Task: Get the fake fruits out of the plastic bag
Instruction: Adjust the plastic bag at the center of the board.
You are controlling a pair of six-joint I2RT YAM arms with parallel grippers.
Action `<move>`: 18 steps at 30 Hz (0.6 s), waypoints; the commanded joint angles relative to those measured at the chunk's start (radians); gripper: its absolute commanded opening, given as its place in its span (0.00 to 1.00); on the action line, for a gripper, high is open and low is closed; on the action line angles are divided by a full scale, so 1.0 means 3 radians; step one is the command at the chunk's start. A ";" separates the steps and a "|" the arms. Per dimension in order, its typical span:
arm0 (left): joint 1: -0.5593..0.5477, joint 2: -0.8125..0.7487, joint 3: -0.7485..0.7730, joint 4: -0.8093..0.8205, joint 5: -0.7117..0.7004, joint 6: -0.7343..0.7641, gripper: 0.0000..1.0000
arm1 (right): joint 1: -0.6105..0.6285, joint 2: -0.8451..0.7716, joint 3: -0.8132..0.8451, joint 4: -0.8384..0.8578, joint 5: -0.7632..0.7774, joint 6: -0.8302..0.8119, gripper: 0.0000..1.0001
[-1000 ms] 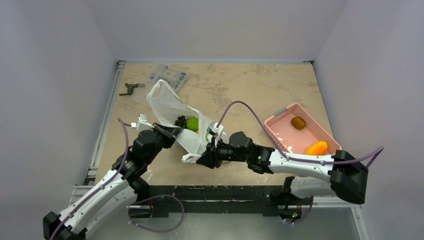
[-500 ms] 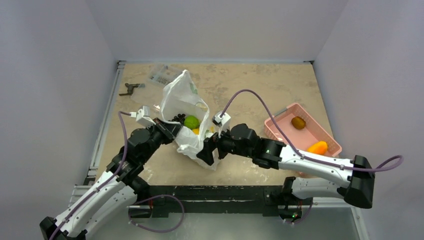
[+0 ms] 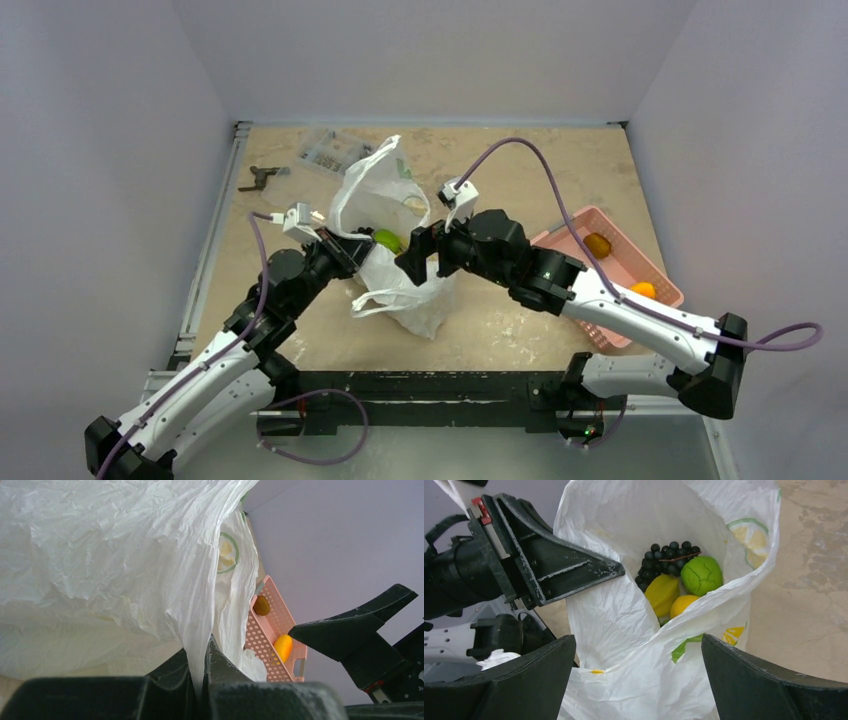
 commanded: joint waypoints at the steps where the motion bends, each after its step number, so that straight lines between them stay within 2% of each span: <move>1: 0.0007 0.0054 0.0168 0.0230 0.0038 0.0106 0.00 | 0.0025 0.0081 -0.0048 0.0287 -0.0410 -0.0147 0.99; 3: 0.0006 0.0069 0.0215 0.0194 0.0048 0.0121 0.00 | 0.0032 0.0120 -0.0162 0.0396 -0.0542 -0.0108 0.96; 4: 0.0007 0.0078 0.0229 0.0181 0.0035 0.0121 0.00 | 0.0052 0.0131 -0.0246 0.0469 -0.0680 -0.0094 0.88; 5: 0.0005 0.0088 0.0252 0.0146 0.0009 0.0114 0.00 | 0.0094 0.0125 -0.0375 0.0578 -0.0786 -0.0079 0.72; 6: 0.0005 0.0109 0.0278 0.0114 -0.0014 0.0105 0.00 | 0.0141 0.0115 -0.0529 0.0730 -0.0870 -0.0048 0.62; 8: 0.0007 0.0152 0.0347 0.0053 -0.0041 0.0071 0.00 | 0.0188 0.0144 -0.0894 0.1109 -0.0972 0.0068 0.46; 11: 0.0005 0.0206 0.0544 -0.0247 -0.0072 0.0066 0.00 | 0.0209 0.0302 -0.1306 0.1397 -0.0685 0.0143 0.24; 13: 0.0012 0.0219 0.0683 -0.0453 -0.0095 0.0062 0.00 | 0.0211 0.0459 -0.1536 0.1634 -0.0272 0.0147 0.18; 16: 0.0015 0.0223 0.0739 -0.0483 0.0015 0.0040 0.00 | 0.0203 0.0762 -0.1678 0.1985 0.0202 0.0220 0.14; 18: 0.0021 0.0228 0.0735 -0.0474 0.0124 0.0040 0.00 | 0.0199 0.0882 -0.1614 0.2038 0.0288 0.0136 0.13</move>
